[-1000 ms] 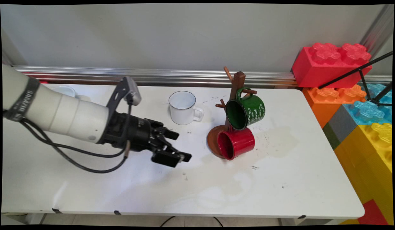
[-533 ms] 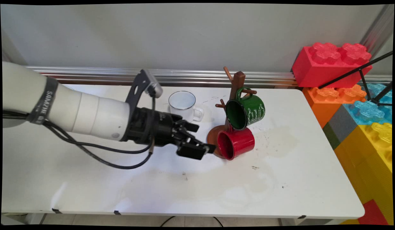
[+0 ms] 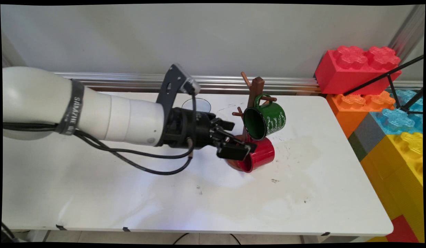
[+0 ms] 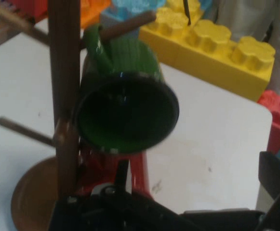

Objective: Pick up the green mug from the rack, then place the picked object on the table

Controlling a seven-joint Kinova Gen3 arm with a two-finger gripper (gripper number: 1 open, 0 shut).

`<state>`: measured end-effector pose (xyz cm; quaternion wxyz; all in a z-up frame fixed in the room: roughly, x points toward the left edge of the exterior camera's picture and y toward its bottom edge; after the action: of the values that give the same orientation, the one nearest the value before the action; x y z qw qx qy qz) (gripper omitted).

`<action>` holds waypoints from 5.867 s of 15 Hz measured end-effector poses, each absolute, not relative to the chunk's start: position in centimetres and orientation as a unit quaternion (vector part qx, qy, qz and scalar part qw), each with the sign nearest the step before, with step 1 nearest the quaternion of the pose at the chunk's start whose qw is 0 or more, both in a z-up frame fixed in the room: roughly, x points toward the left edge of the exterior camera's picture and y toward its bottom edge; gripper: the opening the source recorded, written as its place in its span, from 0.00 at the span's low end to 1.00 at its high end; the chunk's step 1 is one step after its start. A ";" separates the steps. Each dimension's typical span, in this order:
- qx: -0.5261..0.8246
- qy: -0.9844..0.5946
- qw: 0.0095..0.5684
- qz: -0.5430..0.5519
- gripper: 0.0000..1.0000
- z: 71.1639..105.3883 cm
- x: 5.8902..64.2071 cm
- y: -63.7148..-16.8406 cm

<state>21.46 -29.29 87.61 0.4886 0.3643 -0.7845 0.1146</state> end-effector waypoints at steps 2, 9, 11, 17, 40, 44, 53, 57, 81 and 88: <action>0.362 -0.780 0.496 0.116 1.00 87.5 20.5 -29.5; 0.361 -0.771 0.507 0.131 1.00 86.3 17.8 -31.2; 0.363 -0.769 0.509 0.134 1.00 86.0 17.3 -31.6; 0.368 -0.762 0.514 0.140 1.00 85.3 16.0 -32.8; 0.392 -0.749 0.518 0.132 0.00 84.3 14.6 -34.0; 0.396 -0.748 0.518 0.129 0.00 84.2 14.7 -33.9; 0.405 -0.742 0.518 0.130 0.00 84.5 15.2 -34.1; 0.407 -0.739 0.521 0.128 0.00 85.0 15.2 -34.0; 0.403 -0.734 0.542 0.072 0.00 89.1 12.5 -28.6; 0.378 -0.763 0.523 0.038 0.00 90.4 14.6 -25.8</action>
<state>14.64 -25.79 90.36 0.5232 0.3777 -0.7630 0.0382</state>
